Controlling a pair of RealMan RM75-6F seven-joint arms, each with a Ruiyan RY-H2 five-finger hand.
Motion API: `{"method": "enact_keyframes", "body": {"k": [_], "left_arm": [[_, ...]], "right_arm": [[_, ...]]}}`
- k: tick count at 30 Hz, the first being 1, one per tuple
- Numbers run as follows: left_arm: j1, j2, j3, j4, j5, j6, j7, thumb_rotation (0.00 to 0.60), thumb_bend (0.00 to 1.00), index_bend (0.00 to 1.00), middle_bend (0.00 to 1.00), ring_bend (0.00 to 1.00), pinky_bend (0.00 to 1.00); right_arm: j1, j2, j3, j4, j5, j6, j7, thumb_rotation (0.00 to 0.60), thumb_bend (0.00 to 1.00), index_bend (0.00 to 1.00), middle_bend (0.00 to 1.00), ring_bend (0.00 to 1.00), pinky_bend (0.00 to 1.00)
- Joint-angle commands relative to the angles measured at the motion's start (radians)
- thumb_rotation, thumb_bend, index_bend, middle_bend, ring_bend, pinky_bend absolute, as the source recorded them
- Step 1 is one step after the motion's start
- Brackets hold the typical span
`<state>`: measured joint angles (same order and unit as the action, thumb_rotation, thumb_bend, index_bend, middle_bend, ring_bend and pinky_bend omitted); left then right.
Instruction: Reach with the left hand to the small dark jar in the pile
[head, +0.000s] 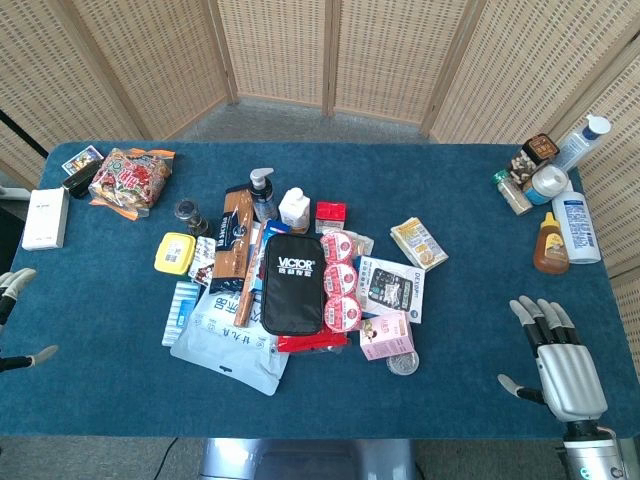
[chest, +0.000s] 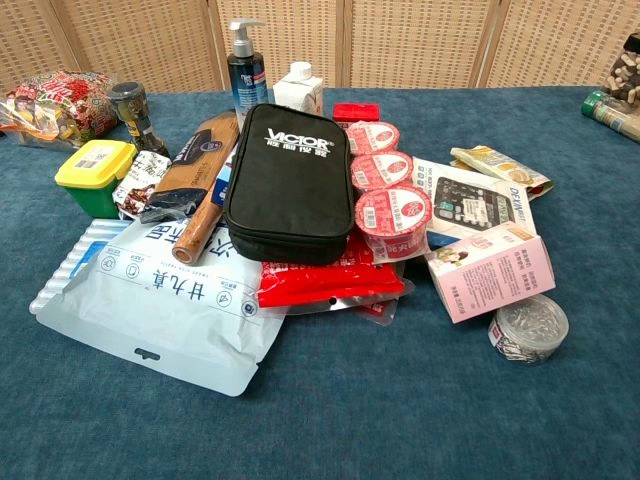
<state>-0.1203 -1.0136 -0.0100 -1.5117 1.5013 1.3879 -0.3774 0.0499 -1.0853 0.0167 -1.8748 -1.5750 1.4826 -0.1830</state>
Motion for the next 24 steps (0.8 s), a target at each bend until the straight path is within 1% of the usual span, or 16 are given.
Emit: {"method": "enact_keyframes", "body": {"k": [1, 6, 8, 12, 15, 17, 19, 22, 24], "left_arm": [[-0.002, -0.001, 0.000, 0.003, -0.004, -0.006, 0.002, 0.600, 0.00, 0.00, 0.00, 0.00, 0.00], [-0.016, 0.002, 0.001, 0.004, -0.004, -0.034, 0.007, 0.600, 0.00, 0.00, 0.00, 0.00, 0.00], [-0.033, 0.011, -0.007, -0.002, -0.009, -0.055, 0.001, 0.600, 0.00, 0.00, 0.00, 0.00, 0.00], [-0.107, 0.070, -0.053, -0.052, -0.036, -0.134, 0.031, 0.600, 0.00, 0.00, 0.00, 0.00, 0.00], [-0.187, 0.138, -0.101, -0.117, -0.080, -0.231, 0.061, 0.600, 0.00, 0.00, 0.00, 0.00, 0.00], [-0.243, 0.175, -0.137, -0.154, -0.132, -0.298, 0.123, 0.600, 0.00, 0.00, 0.00, 0.00, 0.00], [-0.302, 0.194, -0.172, -0.187, -0.211, -0.366, 0.226, 0.600, 0.00, 0.00, 0.00, 0.00, 0.00], [-0.394, 0.202, -0.214, -0.220, -0.337, -0.467, 0.357, 0.600, 0.00, 0.00, 0.00, 0.00, 0.00], [-0.450, 0.190, -0.229, -0.220, -0.406, -0.513, 0.437, 0.600, 0.00, 0.00, 0.00, 0.00, 0.00]], "right_arm": [[0.001, -0.001, -0.001, 0.001, 0.000, -0.002, 0.001, 0.600, 0.00, 0.00, 0.00, 0.00, 0.00], [0.003, -0.005, -0.001, 0.001, 0.004, -0.007, -0.009, 0.600, 0.00, 0.00, 0.00, 0.00, 0.00], [0.002, -0.007, 0.000, 0.000, 0.004, -0.006, -0.014, 0.600, 0.00, 0.00, 0.00, 0.00, 0.00], [0.004, -0.009, 0.003, 0.000, 0.013, -0.009, -0.019, 0.600, 0.00, 0.00, 0.00, 0.00, 0.00], [0.005, -0.010, 0.004, 0.002, 0.019, -0.012, -0.019, 0.600, 0.00, 0.00, 0.00, 0.00, 0.00], [0.005, -0.009, 0.005, 0.004, 0.021, -0.011, -0.018, 0.600, 0.00, 0.00, 0.00, 0.00, 0.00], [0.006, -0.010, 0.007, 0.006, 0.025, -0.012, -0.016, 0.600, 0.00, 0.00, 0.00, 0.00, 0.00], [0.007, -0.008, 0.009, 0.011, 0.037, -0.017, -0.009, 0.600, 0.00, 0.00, 0.00, 0.00, 0.00], [0.009, -0.009, 0.012, 0.016, 0.046, -0.021, -0.005, 0.600, 0.00, 0.00, 0.00, 0.00, 0.00]]}}
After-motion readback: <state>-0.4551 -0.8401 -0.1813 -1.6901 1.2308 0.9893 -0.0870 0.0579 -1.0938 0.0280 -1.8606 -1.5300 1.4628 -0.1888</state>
